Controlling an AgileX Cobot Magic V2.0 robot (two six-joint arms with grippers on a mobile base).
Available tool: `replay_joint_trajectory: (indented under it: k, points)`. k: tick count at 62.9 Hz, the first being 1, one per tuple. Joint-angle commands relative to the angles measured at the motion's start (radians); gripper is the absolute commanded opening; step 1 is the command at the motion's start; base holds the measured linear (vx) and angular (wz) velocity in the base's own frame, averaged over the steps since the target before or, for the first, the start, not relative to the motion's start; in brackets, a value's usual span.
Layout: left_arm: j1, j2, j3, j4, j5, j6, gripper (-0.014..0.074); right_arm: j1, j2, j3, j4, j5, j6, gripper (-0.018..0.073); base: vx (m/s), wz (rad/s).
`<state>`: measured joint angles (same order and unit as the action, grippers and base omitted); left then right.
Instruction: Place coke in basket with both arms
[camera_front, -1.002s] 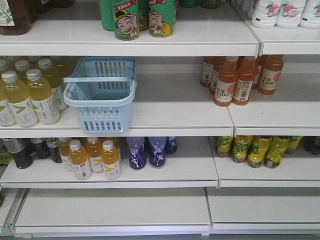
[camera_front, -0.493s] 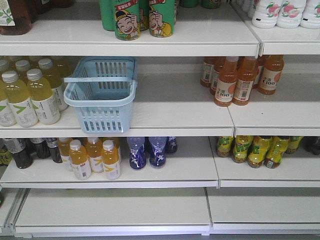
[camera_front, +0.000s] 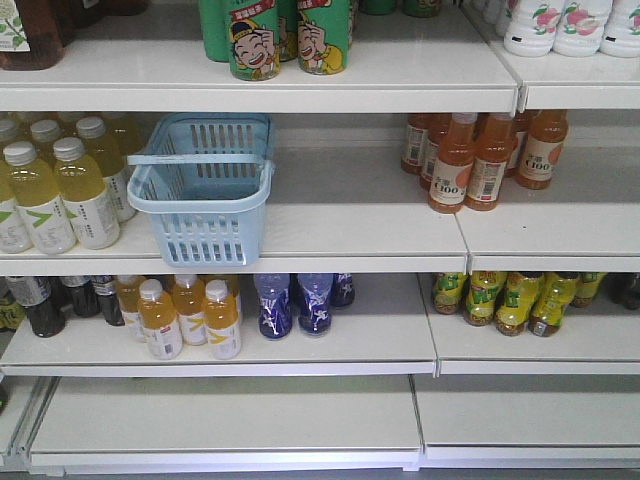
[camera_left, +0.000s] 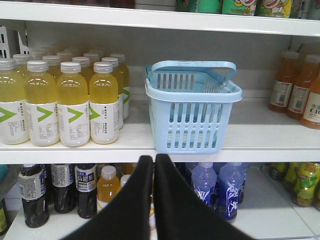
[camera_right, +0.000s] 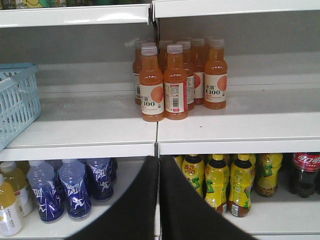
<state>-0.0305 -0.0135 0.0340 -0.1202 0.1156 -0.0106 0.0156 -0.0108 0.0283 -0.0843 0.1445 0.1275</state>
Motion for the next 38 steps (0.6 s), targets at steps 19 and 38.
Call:
replay_joint_trajectory:
  k: [19, 38]
  points:
    - [-0.002, -0.013, -0.001, -0.501, -0.089, -0.535, -0.0006, -0.005, -0.018, 0.010, -0.009, -0.078, -0.009, -0.0005, 0.00, 0.00]
    - [-0.002, -0.013, -0.002, -0.568, -0.140, -0.533, -0.0006, -0.005, -0.018, 0.010, -0.009, -0.077, -0.009, -0.0005, 0.00, 0.00]
